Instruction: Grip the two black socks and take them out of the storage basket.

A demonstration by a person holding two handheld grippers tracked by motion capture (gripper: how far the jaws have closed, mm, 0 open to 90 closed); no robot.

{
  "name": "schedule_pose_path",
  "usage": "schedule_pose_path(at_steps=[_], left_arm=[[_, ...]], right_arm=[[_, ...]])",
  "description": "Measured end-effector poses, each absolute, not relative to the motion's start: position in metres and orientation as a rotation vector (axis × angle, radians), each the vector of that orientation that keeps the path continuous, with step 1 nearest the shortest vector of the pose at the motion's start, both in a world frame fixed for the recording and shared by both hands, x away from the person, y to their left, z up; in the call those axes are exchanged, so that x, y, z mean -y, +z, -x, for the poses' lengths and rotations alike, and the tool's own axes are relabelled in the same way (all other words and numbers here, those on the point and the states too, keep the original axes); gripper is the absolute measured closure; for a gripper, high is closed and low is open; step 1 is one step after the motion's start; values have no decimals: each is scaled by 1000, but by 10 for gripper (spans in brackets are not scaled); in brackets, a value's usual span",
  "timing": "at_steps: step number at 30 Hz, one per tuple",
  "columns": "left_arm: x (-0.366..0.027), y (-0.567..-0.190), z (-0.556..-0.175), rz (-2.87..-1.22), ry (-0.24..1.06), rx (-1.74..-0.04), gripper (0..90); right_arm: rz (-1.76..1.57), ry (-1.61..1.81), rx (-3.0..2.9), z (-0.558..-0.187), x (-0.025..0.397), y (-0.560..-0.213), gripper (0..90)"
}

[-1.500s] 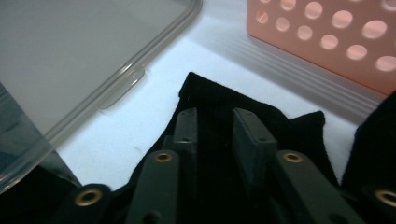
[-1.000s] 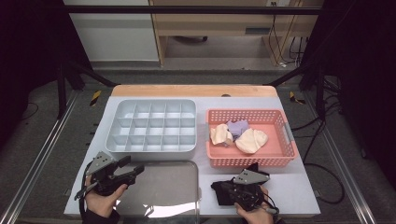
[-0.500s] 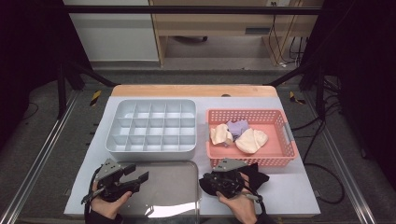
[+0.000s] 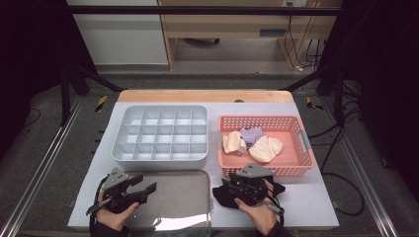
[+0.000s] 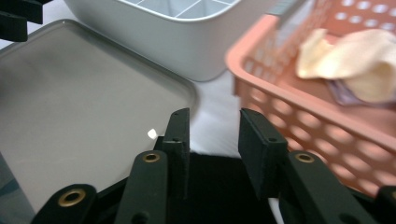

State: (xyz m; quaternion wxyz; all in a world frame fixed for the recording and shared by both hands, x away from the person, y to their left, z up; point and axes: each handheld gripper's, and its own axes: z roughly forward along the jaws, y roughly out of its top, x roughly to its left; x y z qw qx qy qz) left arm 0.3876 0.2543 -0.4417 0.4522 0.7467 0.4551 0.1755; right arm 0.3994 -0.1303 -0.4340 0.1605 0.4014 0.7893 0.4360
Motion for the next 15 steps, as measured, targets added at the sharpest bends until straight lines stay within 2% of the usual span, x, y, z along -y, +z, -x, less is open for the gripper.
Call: schedule_pose_path(at_steps=[6, 10, 12, 15], left_arm=[[-256, -443, -387, -1846, 441, -1144, 370], [-256, -443, -386, -1849, 446, -1145, 375], [-255, -444, -386, -1851, 445, -1146, 380], [-254, -445, -386, -1857, 443, -1141, 386]], right_arm=[[-1220, 1247, -2223, -384, 159, -441, 607], [-1265, 1256, -2235, -377, 167, -448, 626], [-1269, 1252, -2260, -374, 168, -451, 694], [-1253, 1246, -2308, -371, 166, -452, 864]])
